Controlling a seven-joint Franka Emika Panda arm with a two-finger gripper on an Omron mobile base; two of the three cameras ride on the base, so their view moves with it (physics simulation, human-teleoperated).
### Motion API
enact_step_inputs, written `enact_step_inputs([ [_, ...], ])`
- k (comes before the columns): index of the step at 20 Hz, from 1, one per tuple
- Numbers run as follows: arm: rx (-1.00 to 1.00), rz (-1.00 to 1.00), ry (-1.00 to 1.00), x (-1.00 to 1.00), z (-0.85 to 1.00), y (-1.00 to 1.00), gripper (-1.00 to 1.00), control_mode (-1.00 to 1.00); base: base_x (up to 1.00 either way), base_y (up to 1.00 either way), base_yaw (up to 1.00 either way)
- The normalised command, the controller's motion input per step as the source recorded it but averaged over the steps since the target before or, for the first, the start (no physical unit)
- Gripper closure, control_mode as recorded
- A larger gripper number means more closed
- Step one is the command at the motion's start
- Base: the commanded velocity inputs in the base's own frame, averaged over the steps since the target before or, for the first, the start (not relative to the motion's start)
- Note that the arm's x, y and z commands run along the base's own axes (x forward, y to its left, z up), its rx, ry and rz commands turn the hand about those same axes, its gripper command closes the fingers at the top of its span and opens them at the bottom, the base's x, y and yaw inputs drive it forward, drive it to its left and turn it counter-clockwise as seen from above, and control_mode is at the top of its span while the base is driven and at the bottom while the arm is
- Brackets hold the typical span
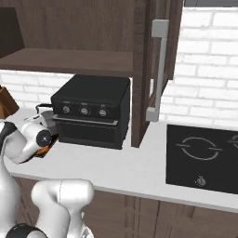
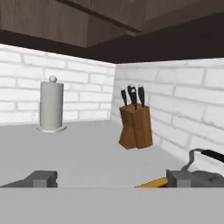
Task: Pick the kettle from the counter and place it on the tray. Then pick the mug from the cabinet and place it on the tray. Then close the cabinet doors.
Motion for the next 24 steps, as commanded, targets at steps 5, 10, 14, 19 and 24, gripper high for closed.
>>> enact_step_inputs([
  [5,0.0,-0.22,0.06,-0.26,0.76,-0.33,-1.0,-1.0,0.0,0.0,0.0],
  [10,0.0,-0.17,0.02,-0.21,0.66,-0.62,-1.0,-1.0,0.0,0.0,0.0],
  [14,0.0,-0.1,0.1,-0.09,0.41,-0.79,-1.0,-1.0,0.0,0.0,0.0],
  [19,0.0,-0.03,0.13,-0.06,0.19,-0.88,-1.0,-1.0,0.0,0.0,0.0],
  [24,0.0,-0.03,-0.06,-0.4,-0.09,-0.75,-1.0,-1.0,0.0,0.0,0.0],
])
